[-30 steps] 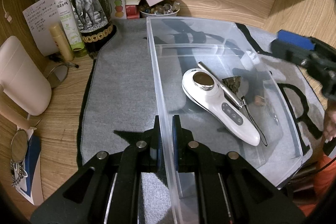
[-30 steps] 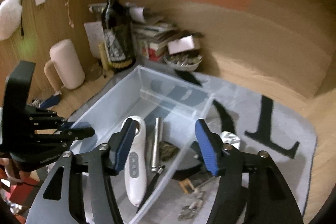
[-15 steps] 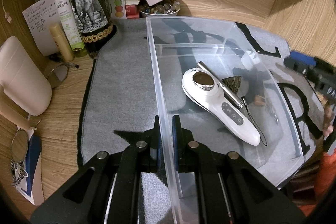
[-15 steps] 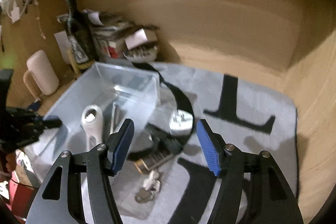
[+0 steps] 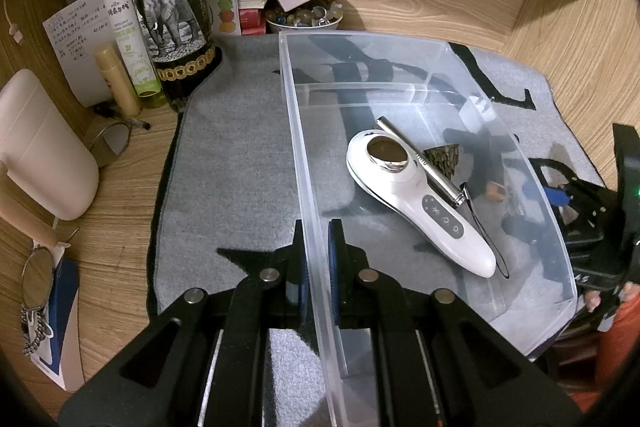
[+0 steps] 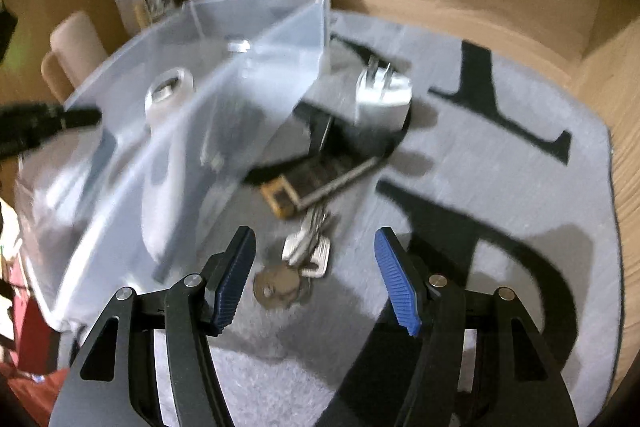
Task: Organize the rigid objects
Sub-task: 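Reach the right tool to the keys and grasp them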
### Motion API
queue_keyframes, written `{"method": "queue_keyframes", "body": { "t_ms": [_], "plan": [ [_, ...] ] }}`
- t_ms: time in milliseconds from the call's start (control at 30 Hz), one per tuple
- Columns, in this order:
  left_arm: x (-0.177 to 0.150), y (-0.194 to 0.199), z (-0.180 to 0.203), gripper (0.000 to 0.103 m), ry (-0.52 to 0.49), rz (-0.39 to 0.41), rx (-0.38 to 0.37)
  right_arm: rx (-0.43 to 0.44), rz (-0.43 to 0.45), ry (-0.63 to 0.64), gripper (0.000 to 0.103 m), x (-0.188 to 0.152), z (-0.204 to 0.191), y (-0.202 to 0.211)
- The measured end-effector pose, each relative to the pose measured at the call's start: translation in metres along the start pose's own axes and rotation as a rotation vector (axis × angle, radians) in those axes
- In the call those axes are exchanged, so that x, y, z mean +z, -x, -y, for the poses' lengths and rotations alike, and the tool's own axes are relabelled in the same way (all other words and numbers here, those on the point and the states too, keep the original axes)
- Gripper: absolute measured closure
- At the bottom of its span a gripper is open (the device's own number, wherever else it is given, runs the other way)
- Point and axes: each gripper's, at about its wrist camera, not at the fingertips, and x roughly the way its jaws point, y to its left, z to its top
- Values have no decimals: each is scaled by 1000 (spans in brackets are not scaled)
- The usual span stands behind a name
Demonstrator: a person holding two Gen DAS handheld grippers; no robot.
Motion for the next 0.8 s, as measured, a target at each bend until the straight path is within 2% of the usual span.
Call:
{"method": "queue_keyframes", "body": {
  "t_ms": [100, 233, 267, 567, 800],
  "plan": [
    [0, 0, 0, 95, -1, 0, 1, -26, 26, 23, 51, -5, -3, 1],
    [1, 0, 0, 95, -3, 1, 4, -29, 38, 23, 78, -7, -1, 4],
    [0, 0, 1, 95, -3, 1, 4, -32, 39, 22, 81, -8, 1, 4],
    [0, -1, 1, 95, -5, 1, 4, -56, 59, 10, 81, -9, 0, 11],
    [0, 0, 1, 95, -3, 1, 4, -81, 123, -32, 81, -5, 16, 37]
  ]
}}
